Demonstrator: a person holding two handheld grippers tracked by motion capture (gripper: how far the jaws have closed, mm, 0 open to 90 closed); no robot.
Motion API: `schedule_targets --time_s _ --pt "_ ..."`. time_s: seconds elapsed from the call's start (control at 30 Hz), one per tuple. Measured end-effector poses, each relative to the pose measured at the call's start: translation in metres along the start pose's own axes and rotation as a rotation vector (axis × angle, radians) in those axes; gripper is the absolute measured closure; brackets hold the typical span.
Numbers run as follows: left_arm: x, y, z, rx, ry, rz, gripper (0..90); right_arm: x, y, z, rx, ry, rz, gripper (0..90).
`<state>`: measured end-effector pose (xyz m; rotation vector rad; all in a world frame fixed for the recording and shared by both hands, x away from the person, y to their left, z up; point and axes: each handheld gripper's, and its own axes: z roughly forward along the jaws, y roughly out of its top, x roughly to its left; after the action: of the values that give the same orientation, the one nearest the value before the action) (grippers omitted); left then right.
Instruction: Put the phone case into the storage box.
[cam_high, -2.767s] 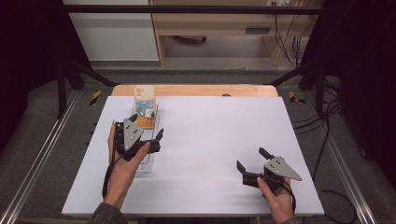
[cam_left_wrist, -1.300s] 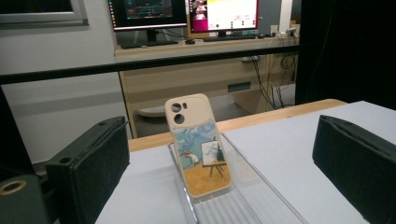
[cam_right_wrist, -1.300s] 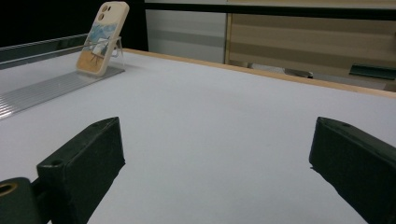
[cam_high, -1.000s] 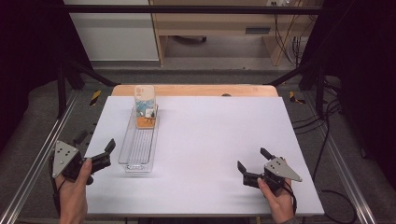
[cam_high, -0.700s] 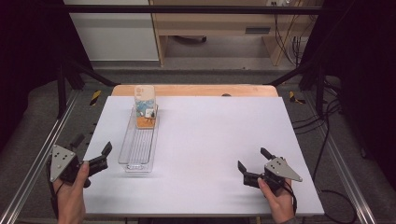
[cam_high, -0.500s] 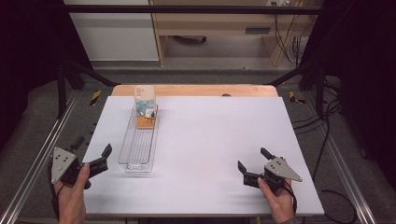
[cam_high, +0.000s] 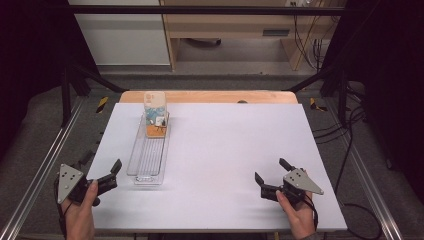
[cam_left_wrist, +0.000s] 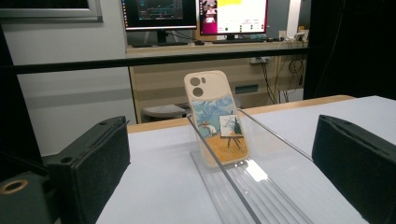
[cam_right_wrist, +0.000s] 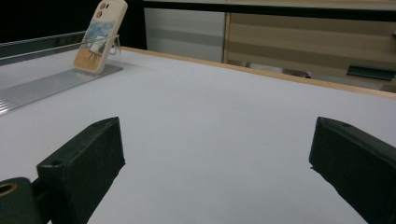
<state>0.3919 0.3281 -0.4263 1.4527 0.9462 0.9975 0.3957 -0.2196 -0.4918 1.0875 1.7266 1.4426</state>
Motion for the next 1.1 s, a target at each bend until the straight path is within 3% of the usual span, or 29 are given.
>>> schedule_targets --time_s 0.43,0.6,0.73,1.1 --pt "-0.008 -0.007 -0.002 -0.048 -0.022 -0.014 3.6 -0.003 -0.001 0.0 -0.004 -0.01 -0.014 3.1" --pt "-0.012 -0.01 0.0 -0.043 -0.029 0.002 3.4 -0.004 -0.001 -0.001 -0.014 -0.016 -0.023 3.1" --pt "-0.015 -0.013 0.002 -0.053 -0.033 -0.02 3.4 -0.006 -0.001 -0.002 -0.016 -0.027 -0.029 3.1" --pt "-0.028 -0.027 0.005 -0.04 -0.065 0.007 3.4 -0.014 -0.003 -0.004 -0.027 -0.059 -0.05 3.3"
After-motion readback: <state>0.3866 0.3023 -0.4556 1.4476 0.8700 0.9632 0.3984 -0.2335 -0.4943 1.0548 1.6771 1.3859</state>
